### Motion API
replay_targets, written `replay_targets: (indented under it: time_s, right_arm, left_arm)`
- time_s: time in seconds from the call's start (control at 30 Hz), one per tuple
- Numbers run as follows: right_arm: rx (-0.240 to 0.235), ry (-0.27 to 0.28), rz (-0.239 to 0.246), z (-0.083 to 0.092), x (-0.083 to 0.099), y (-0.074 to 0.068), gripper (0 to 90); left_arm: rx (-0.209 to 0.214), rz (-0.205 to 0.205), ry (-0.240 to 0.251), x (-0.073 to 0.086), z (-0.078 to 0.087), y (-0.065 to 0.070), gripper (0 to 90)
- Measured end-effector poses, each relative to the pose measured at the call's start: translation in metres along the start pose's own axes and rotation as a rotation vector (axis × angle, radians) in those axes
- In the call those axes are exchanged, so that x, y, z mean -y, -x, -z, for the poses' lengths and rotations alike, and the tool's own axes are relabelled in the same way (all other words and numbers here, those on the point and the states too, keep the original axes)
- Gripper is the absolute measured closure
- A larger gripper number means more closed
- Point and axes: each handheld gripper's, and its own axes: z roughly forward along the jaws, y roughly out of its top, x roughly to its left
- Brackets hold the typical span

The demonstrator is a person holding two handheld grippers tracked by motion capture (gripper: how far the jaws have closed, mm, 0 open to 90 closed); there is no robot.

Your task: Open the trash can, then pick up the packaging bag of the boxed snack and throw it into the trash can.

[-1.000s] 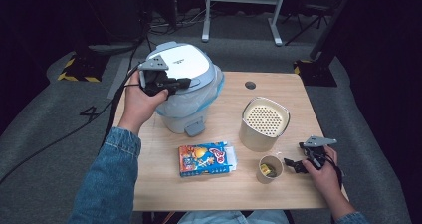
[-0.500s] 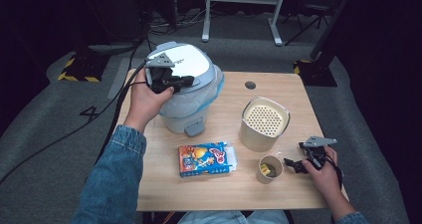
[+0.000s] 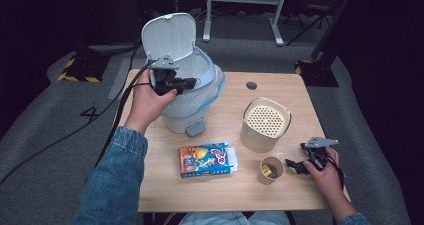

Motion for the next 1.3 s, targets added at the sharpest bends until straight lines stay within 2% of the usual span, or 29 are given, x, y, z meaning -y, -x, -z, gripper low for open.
replay_targets:
  time_s: [0.13, 0.17, 0.2, 0.23, 0.27, 0.33, 0.43, 0.63, 0.77, 0.97, 1.03, 1.13, 1.27, 1.3]
  right_arm:
    - [0.000, 0.000, 0.000, 0.000, 0.000, 0.000, 0.6]
    - [0.000, 0.000, 0.001, 0.000, 0.000, 0.000, 0.6]
    - [0.000, 0.000, 0.001, 0.000, 0.000, 0.000, 0.6]
    - [0.000, 0.000, 0.000, 0.000, 0.000, 0.000, 0.6]
    - [0.000, 0.000, 0.000, 0.000, 0.000, 0.000, 0.6]
    - [0.000, 0.000, 0.000, 0.000, 0.000, 0.000, 0.6]
    - [0.000, 0.000, 0.000, 0.000, 0.000, 0.000, 0.6]
    - [0.000, -0.001, 0.000, 0.000, 0.000, 0.000, 0.6]
    - [-0.001, -0.001, 0.000, 0.000, 0.000, 0.000, 0.6]
    - [0.005, 0.001, -0.013, 0.001, 0.001, -0.001, 1.8]
    - [0.007, 0.006, -0.014, 0.003, 0.002, -0.002, 5.1]
    - [0.009, 0.035, -0.023, 0.006, 0.003, -0.001, 20.1]
    - [-0.017, 0.037, -0.050, 0.013, 0.003, 0.003, 23.0]
    - [-0.017, 0.039, -0.045, 0.015, 0.002, 0.003, 23.7]
  left_arm:
    - [0.017, 0.022, 0.009, 0.000, 0.001, 0.001, 89.0]
    - [0.036, 0.031, 0.005, -0.001, 0.002, 0.002, 82.5]
    - [0.036, 0.031, 0.005, -0.001, 0.002, 0.002, 73.9]
    - [0.041, 0.042, 0.007, -0.001, 0.002, 0.005, 73.9]
    - [0.026, 0.010, 0.004, 0.000, 0.005, 0.008, 65.3]
    - [0.028, -0.002, 0.020, 0.002, 0.007, 0.012, 58.5]
    - [0.033, -0.016, 0.029, 0.006, 0.014, 0.018, 52.9]
    - [0.032, -0.026, 0.029, 0.019, 0.028, 0.028, 48.0]
    - [0.020, -0.038, 0.016, 0.034, 0.038, 0.036, 46.4]
    - [0.007, -0.034, 0.022, 0.051, 0.045, 0.037, 45.8]
    - [0.006, -0.026, 0.030, 0.058, 0.046, 0.036, 45.7]
    - [-0.004, -0.030, 0.023, 0.070, 0.046, 0.035, 44.6]
    - [-0.033, -0.035, -0.014, 0.091, 0.046, 0.034, 43.6]
    - [-0.033, -0.035, -0.014, 0.091, 0.046, 0.034, 43.6]
